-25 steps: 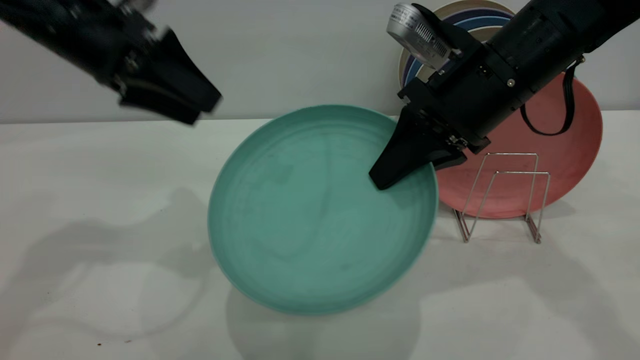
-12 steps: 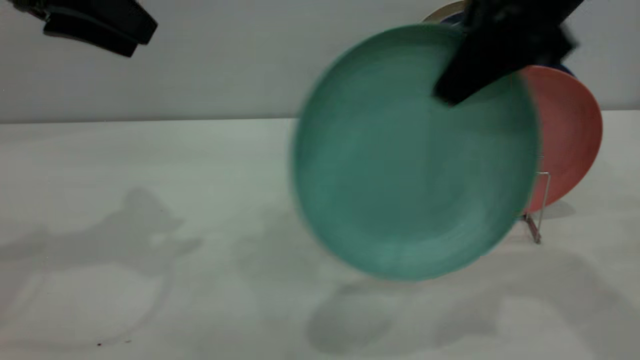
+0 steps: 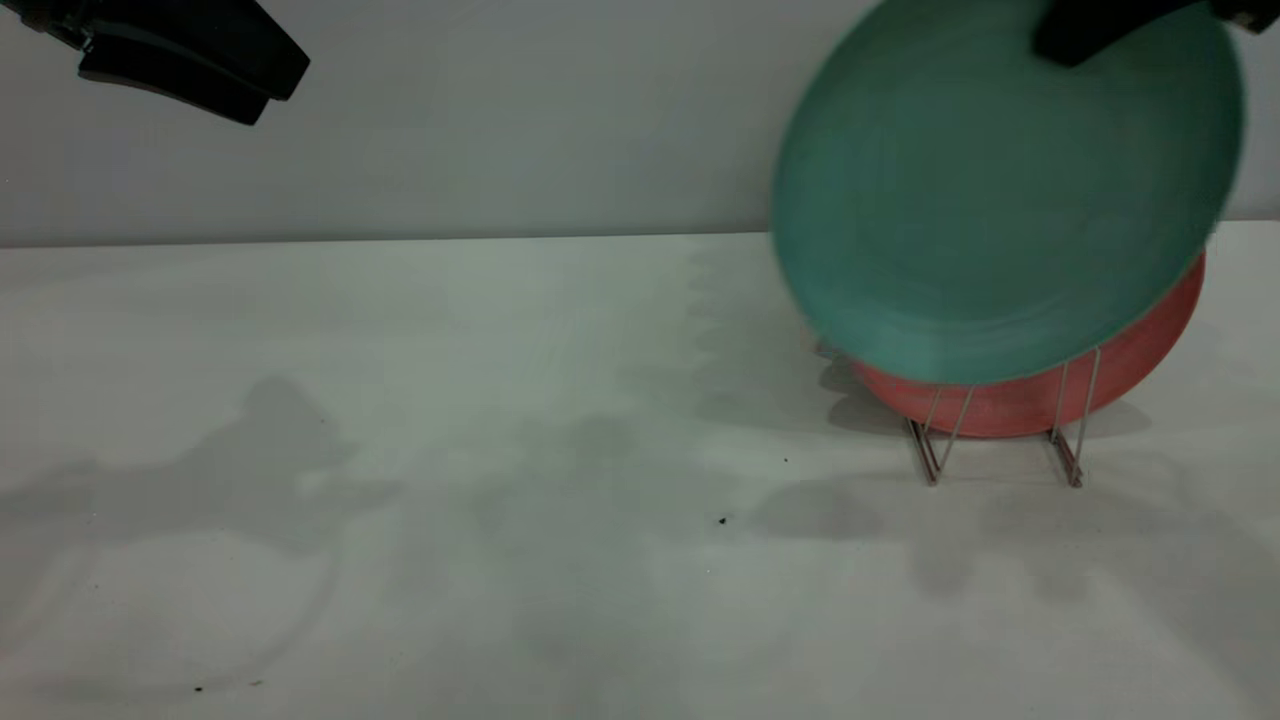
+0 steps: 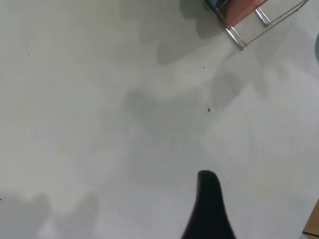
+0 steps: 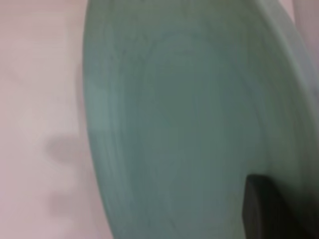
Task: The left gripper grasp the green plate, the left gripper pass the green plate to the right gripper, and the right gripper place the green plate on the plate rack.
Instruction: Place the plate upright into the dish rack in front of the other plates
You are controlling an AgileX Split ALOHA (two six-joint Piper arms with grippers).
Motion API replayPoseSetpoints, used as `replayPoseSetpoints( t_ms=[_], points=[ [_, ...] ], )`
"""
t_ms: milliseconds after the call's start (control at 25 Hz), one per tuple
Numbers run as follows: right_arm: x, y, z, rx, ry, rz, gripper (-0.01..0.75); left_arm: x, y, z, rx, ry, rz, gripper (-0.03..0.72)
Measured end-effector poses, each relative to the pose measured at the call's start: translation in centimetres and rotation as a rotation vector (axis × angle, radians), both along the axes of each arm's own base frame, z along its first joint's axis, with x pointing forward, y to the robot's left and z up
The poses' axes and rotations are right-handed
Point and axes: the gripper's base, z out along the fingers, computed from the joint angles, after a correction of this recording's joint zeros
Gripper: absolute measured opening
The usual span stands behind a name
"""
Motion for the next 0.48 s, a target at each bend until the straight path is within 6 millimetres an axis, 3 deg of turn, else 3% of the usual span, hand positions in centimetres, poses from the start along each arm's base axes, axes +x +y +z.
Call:
replayPoseSetpoints(
  t_ms=[240,480],
  points=[
    [1.3,-3.3,-0.1,0.006,-0.045,-0.116,0.094,0.0,0.0,0.0,0.001,-0.001,0.001,0.593],
    [2.1,-3.8,-0.9,0.025,-0.064,-0.132,0.094,0.0,0.0,0.0,0.001,-0.002,0.003,0.593]
  ],
)
